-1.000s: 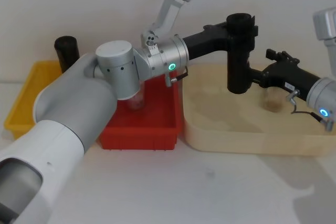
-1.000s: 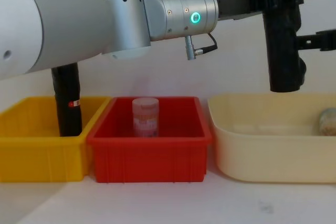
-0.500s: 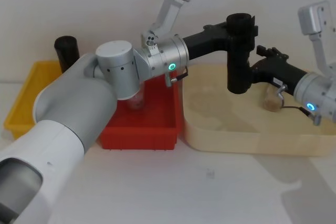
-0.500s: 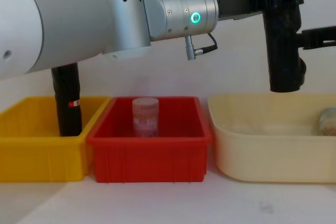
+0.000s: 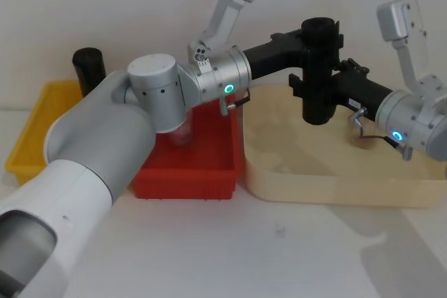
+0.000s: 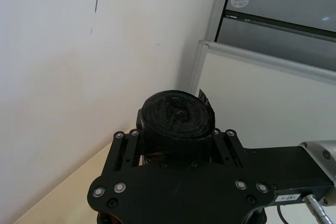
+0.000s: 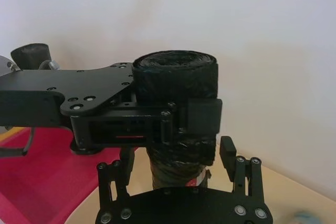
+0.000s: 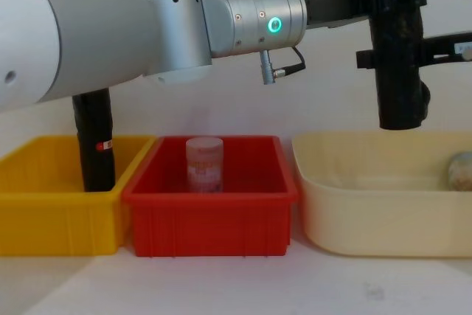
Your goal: Pick up the garbage bag with the one hand and transfer it to the other hand.
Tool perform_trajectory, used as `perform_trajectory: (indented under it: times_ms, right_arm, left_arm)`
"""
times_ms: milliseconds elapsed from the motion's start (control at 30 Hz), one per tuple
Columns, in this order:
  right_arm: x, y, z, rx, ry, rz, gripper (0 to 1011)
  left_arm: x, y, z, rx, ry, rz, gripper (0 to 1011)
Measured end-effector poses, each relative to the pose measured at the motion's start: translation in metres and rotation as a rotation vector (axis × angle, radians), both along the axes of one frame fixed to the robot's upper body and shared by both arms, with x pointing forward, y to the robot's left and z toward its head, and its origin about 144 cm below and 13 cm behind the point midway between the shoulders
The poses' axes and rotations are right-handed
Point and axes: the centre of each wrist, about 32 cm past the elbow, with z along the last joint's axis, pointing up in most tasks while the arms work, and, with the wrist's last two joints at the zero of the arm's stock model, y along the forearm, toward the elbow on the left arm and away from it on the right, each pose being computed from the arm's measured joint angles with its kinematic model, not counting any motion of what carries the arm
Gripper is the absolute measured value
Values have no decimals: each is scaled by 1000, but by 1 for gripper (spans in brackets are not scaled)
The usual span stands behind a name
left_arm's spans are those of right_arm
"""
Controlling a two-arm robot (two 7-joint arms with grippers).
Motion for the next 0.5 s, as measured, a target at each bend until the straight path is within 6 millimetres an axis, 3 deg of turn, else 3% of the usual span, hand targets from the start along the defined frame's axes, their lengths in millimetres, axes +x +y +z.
perform_trajectory:
  times_ms: [233,500]
  right_arm:
    - [2,4,0,-4,-2,2,939]
    - [3,6,0,-7,-4,4,721]
  left_arm:
    - [0,0,0,0,0,0,531]
    - [0,0,0,0,0,0,531]
